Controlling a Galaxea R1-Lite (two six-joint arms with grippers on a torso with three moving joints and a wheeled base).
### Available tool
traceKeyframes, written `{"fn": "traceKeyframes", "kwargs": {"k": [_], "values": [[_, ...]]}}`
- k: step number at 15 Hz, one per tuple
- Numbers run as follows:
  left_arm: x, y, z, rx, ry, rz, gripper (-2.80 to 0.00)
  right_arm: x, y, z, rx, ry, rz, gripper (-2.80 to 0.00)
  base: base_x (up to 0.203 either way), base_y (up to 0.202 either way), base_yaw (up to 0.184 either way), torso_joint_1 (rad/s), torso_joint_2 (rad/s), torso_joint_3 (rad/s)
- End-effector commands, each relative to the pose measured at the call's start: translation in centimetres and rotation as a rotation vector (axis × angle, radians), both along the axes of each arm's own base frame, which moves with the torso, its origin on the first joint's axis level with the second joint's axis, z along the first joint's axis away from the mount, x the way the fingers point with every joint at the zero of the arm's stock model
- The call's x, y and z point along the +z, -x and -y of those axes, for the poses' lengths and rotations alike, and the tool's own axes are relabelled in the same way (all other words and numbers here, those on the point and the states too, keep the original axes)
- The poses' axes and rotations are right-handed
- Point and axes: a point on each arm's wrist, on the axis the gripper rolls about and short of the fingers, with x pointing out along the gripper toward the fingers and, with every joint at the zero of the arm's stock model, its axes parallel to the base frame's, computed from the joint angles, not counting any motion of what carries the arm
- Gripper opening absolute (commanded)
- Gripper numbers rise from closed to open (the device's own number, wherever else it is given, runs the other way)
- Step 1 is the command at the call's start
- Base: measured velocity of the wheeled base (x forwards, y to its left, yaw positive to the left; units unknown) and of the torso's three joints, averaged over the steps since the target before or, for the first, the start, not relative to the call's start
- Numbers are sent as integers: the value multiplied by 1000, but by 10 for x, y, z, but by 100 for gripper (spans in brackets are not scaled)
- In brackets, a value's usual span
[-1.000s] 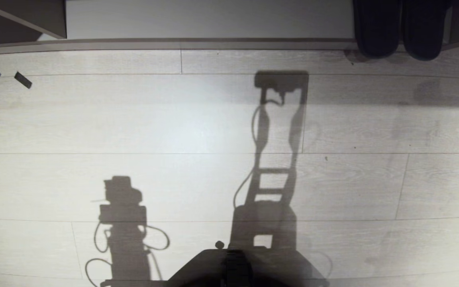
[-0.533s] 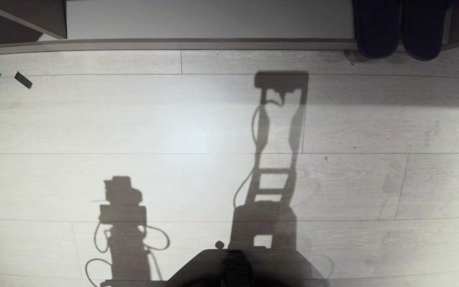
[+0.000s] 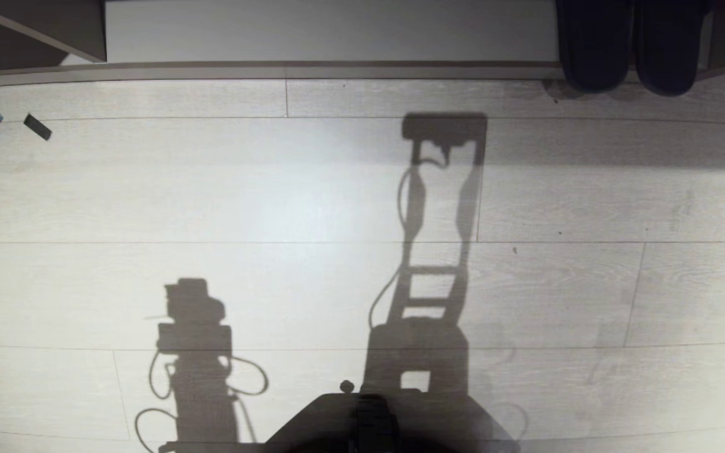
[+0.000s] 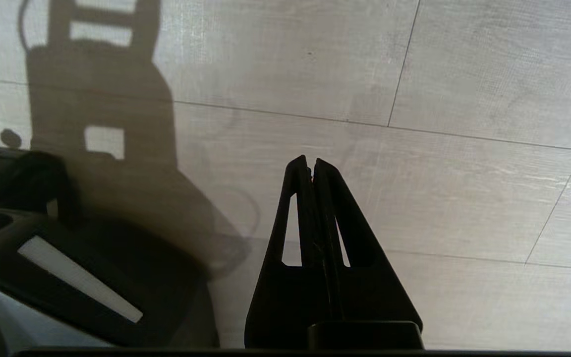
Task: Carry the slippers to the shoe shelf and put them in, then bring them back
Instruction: Pick up the slippers in the shoe cabinet
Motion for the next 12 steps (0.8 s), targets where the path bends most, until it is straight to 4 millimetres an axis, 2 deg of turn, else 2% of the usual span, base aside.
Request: {"fn": "traceKeyframes", "kwargs": {"k": [1, 5, 12], "values": [[0, 0, 0, 0, 1, 1, -280, 1, 0, 0, 0, 1, 14, -280, 0, 0, 0, 0, 0, 0], [0, 0, 0, 0, 4, -1, -280, 1, 0, 0, 2, 5, 13, -280, 0, 0, 0, 1, 2, 79], [0, 0, 0, 0, 4, -1, -280, 1, 0, 0, 1, 2, 13, -280, 0, 0, 0, 2, 2, 197]]}}
